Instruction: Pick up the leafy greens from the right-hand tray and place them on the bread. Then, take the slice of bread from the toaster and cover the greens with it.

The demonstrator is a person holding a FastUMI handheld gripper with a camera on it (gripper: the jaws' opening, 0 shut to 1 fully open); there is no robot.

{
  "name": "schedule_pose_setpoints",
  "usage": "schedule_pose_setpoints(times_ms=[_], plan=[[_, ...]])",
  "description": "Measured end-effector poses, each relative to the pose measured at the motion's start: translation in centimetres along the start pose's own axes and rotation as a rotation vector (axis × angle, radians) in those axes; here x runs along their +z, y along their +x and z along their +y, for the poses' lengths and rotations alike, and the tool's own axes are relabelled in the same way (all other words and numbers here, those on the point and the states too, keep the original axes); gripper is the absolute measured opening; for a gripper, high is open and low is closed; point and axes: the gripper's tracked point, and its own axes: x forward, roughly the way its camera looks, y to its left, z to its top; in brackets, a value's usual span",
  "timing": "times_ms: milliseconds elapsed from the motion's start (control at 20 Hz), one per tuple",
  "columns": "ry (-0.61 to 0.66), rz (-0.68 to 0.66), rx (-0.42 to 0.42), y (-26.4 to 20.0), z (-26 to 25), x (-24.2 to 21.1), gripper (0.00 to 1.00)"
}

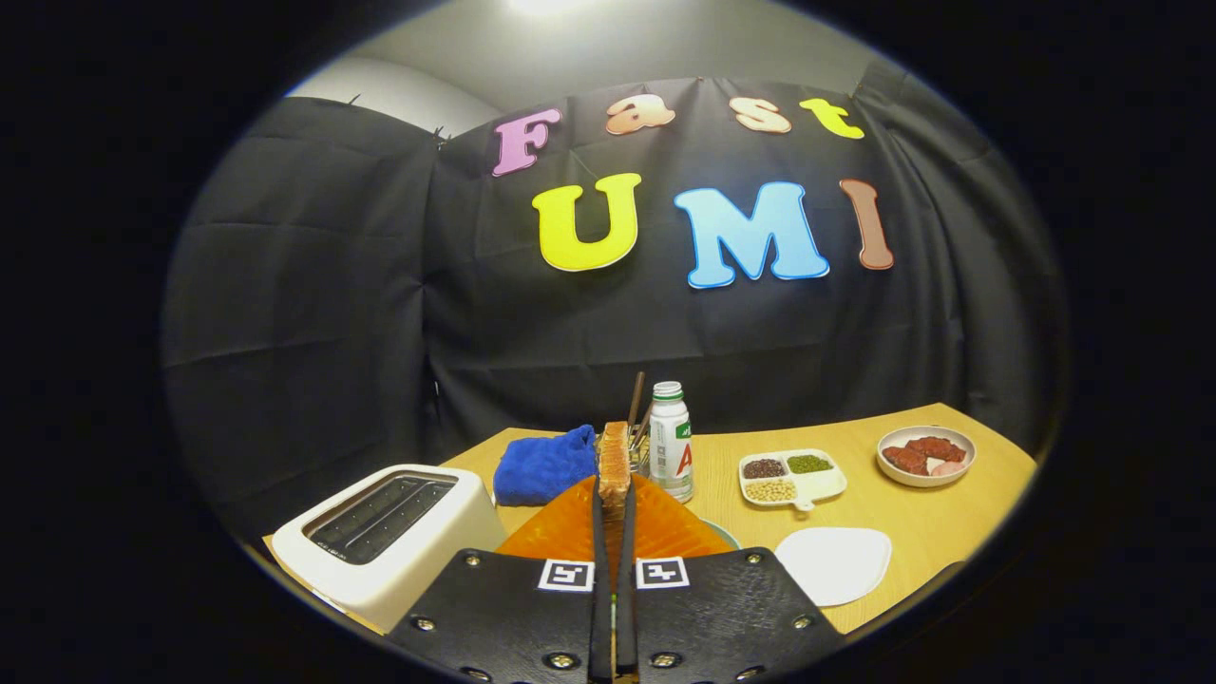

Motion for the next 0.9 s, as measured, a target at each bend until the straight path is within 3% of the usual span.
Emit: schedule_pose_setpoints(times_ms=[550,900], plan=[[0.212,0.044,0.087,4.9,1.6,-4.1,0.02],[0.184,0.100,0.039,5.4,-0.4,-7.0,0.05]])
